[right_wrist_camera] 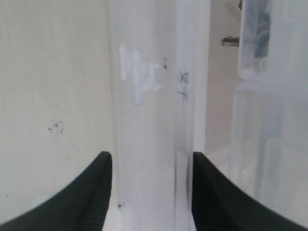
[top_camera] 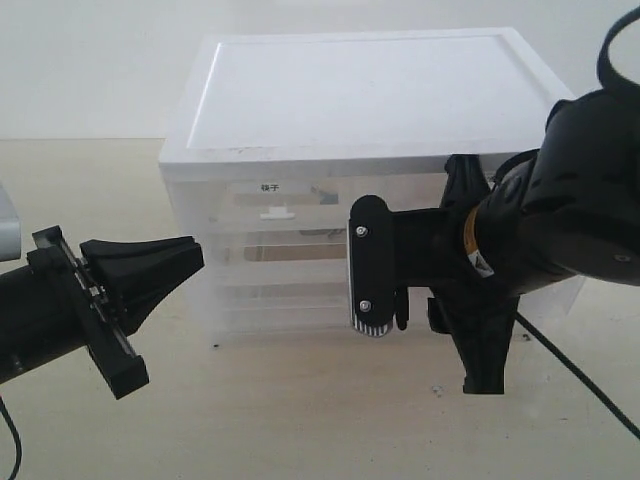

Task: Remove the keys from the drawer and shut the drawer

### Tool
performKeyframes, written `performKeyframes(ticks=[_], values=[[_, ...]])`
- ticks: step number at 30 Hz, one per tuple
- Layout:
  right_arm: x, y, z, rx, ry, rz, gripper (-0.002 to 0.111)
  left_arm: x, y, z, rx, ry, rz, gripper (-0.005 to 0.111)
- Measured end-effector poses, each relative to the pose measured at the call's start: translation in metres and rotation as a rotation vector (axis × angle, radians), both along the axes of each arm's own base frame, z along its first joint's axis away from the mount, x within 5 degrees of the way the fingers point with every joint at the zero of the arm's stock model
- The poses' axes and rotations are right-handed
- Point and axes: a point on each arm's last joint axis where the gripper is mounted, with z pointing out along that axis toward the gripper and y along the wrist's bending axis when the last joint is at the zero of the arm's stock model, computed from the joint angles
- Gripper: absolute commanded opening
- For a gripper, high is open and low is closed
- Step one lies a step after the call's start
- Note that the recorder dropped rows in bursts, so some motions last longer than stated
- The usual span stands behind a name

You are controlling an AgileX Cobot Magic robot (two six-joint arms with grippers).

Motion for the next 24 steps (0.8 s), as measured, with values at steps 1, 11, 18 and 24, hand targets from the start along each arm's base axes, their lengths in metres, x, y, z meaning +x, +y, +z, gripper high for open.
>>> performKeyframes(ticks=[1, 11, 18, 24], values=[[0.0, 0.0, -0.001, -0.005, 0.002, 0.001, 0.039, 0.0, 0.0, 0.0, 0.0, 0.0, 0.0, 0.004], [0.0, 0.001, 0.0, -0.05, -0.005, 0.053, 0.0, 0.0, 0.0, 0.0, 0.0, 0.0, 0.0, 0.004], [-0.016, 0.006, 0.005, -0.08, 0.033, 0.109, 0.0, 0.001, 0.0, 0.001, -0.002, -0.006, 0.0, 0.004], [-0.033, 0.0, 0.013, -0.108, 0.105, 0.14, 0.0, 0.001, 0.0, 0.001, -0.002, -0.006, 0.0, 0.004]])
